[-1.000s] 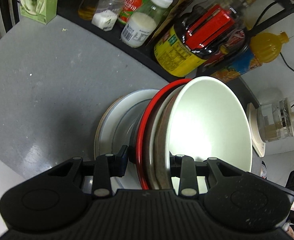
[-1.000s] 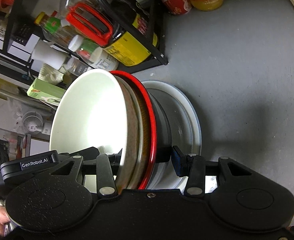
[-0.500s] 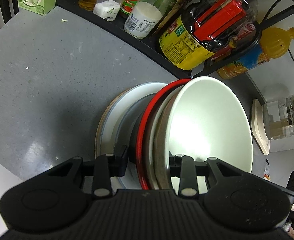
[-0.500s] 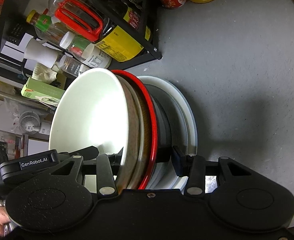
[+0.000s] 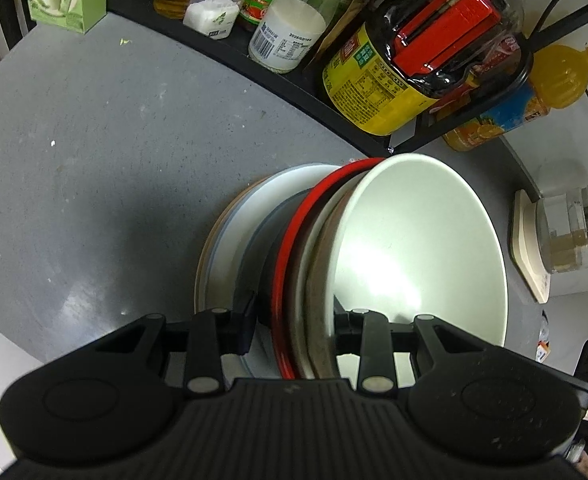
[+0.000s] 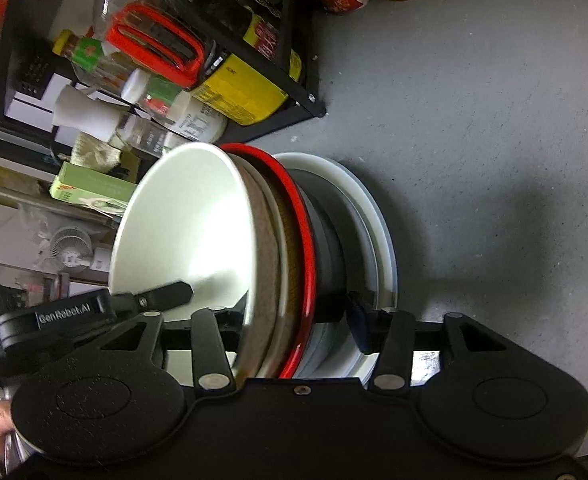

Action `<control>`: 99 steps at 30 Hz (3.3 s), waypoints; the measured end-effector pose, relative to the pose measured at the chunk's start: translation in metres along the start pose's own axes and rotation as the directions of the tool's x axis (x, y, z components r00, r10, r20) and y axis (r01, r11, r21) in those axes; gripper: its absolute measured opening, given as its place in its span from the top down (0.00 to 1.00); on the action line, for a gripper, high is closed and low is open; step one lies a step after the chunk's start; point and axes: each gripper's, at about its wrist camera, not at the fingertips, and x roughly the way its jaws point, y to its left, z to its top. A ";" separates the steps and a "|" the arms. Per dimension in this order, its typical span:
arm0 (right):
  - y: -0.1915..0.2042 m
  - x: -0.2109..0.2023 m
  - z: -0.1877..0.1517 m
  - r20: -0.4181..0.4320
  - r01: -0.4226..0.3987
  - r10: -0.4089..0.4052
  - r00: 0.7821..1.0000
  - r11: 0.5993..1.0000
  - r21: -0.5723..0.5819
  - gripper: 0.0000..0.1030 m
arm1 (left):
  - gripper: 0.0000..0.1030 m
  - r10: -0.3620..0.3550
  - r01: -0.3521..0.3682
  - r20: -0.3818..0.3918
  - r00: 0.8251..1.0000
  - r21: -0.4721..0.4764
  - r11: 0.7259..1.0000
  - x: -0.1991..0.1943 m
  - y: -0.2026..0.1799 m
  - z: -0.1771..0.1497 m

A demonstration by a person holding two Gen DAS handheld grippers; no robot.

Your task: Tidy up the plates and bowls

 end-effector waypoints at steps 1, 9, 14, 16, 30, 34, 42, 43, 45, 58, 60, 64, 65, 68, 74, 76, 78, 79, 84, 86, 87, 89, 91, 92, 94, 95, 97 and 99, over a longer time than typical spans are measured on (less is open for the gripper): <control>0.002 -0.004 0.001 0.009 -0.009 0.009 1.000 1.000 -0.011 0.42 | 0.66 0.005 -0.005 0.010 1.000 0.018 1.000 -0.004 -0.003 0.002; 0.014 -0.030 0.015 0.078 -0.007 0.012 0.997 0.998 -0.065 0.31 | 0.58 0.029 -0.035 0.044 0.999 0.137 0.990 -0.030 -0.032 0.033; 0.013 -0.048 0.021 0.148 0.030 -0.021 0.989 0.998 -0.055 0.23 | 0.47 0.007 -0.023 0.069 0.998 0.231 0.973 -0.039 -0.062 0.051; 0.011 -0.058 0.021 0.179 0.043 -0.035 0.983 0.998 -0.041 0.22 | 0.42 0.002 -0.027 0.088 0.996 0.281 0.959 -0.043 -0.077 0.055; -0.020 -0.155 -0.021 0.445 0.188 -0.229 0.866 0.973 0.135 0.02 | 0.21 -0.113 0.064 0.075 0.991 0.477 0.877 -0.038 -0.165 0.045; -0.022 -0.181 -0.049 0.506 0.230 -0.289 0.813 0.957 0.176 0.02 | 0.15 -0.139 0.077 0.080 0.987 0.521 0.850 -0.042 -0.180 0.027; -0.023 -0.220 -0.115 0.570 0.274 -0.363 0.738 0.932 0.238 0.00 | 0.08 -0.157 0.087 0.076 0.985 0.563 0.822 -0.059 -0.189 -0.028; -0.022 -0.224 -0.123 0.576 0.279 -0.368 0.730 0.930 0.241 0.00 | 0.08 -0.154 0.084 0.075 0.985 0.568 0.818 -0.064 -0.188 -0.036; -0.020 -0.231 -0.138 0.586 0.279 -0.374 0.719 0.927 0.249 0.00 | 0.08 -0.169 0.094 0.075 0.983 0.582 0.808 -0.073 -0.185 -0.050; -0.002 -0.266 -0.220 0.656 0.335 -0.423 0.626 0.905 0.263 0.01 | 0.01 -0.209 0.074 0.135 0.969 0.646 0.759 -0.126 -0.163 -0.127; 0.000 -0.269 -0.231 0.666 0.342 -0.427 0.612 0.902 0.264 0.00 | 0.01 -0.216 0.076 0.137 0.967 0.653 0.754 -0.132 -0.159 -0.137; 0.006 -0.273 -0.248 0.671 0.379 -0.462 0.580 0.882 0.280 0.00 | 0.01 -0.226 0.070 0.149 0.963 0.671 0.738 -0.143 -0.151 -0.156; 0.007 -0.274 -0.252 0.676 0.369 -0.453 0.581 0.887 0.277 0.00 | 0.01 -0.227 0.068 0.151 0.962 0.673 0.737 -0.145 -0.149 -0.160; 0.008 -0.276 -0.263 0.684 0.359 -0.447 0.576 0.890 0.280 0.00 | 0.01 -0.228 0.062 0.160 0.960 0.676 0.734 -0.151 -0.142 -0.171; 0.014 -0.272 -0.282 0.690 0.371 -0.428 0.583 0.896 0.243 0.01 | 0.01 -0.230 0.050 0.172 0.958 0.690 0.722 -0.161 -0.129 -0.188; 0.017 -0.269 -0.287 0.686 0.384 -0.426 0.590 0.895 0.226 0.00 | 0.01 -0.229 0.047 0.172 0.958 0.693 0.719 -0.162 -0.124 -0.193; 0.019 -0.266 -0.290 0.676 0.393 -0.428 0.600 0.894 0.217 0.01 | 0.01 -0.225 0.041 0.175 0.958 0.696 0.717 -0.163 -0.119 -0.198; 0.019 -0.265 -0.292 0.669 0.395 -0.429 0.607 0.893 0.214 0.01 | 0.01 -0.222 0.036 0.178 0.959 0.698 0.715 -0.163 -0.117 -0.200; 0.020 -0.259 -0.306 0.654 0.395 -0.424 0.626 0.896 0.203 0.00 | 0.01 -0.229 0.027 0.189 0.955 0.712 0.702 -0.167 -0.105 -0.213; 0.021 -0.258 -0.311 0.653 0.395 -0.422 0.629 0.897 0.199 0.00 | 0.01 -0.227 0.022 0.190 0.955 0.719 0.694 -0.168 -0.103 -0.219; 0.022 -0.257 -0.315 0.656 0.395 -0.424 0.625 0.896 0.202 0.00 | 0.01 -0.228 0.025 0.185 0.956 0.723 0.690 -0.168 -0.101 -0.222; 0.022 -0.255 -0.320 0.653 0.398 -0.427 0.625 0.895 0.203 0.00 | 0.01 -0.224 0.023 0.180 0.958 0.731 0.682 -0.167 -0.098 -0.228; 0.022 -0.251 -0.324 0.646 0.400 -0.430 0.631 0.894 0.204 0.00 | 0.01 -0.217 0.011 0.186 0.958 0.735 0.678 -0.167 -0.095 -0.234; 0.021 -0.250 -0.327 0.643 0.400 -0.432 0.632 0.893 0.207 0.00 | 0.01 -0.212 0.003 0.192 0.958 0.735 0.678 -0.166 -0.093 -0.236; 0.021 -0.248 -0.331 0.641 0.402 -0.434 0.634 0.892 0.207 0.00 | 0.01 -0.201 -0.004 0.193 0.960 0.732 0.681 -0.165 -0.088 -0.240; 0.022 -0.247 -0.333 0.641 0.403 -0.434 0.634 0.892 0.205 0.00 | 0.01 -0.199 -0.001 0.188 0.962 0.730 0.684 -0.164 -0.085 -0.241; 0.023 -0.246 -0.337 0.642 0.405 -0.432 0.633 0.892 0.200 0.00 | 0.01 -0.197 0.003 0.184 0.963 0.724 0.690 -0.163 -0.079 -0.244; 0.023 -0.246 -0.340 0.644 0.403 -0.428 0.634 0.894 0.197 0.00 | 0.01 -0.192 -0.004 0.190 0.963 0.720 0.694 -0.162 -0.073 -0.246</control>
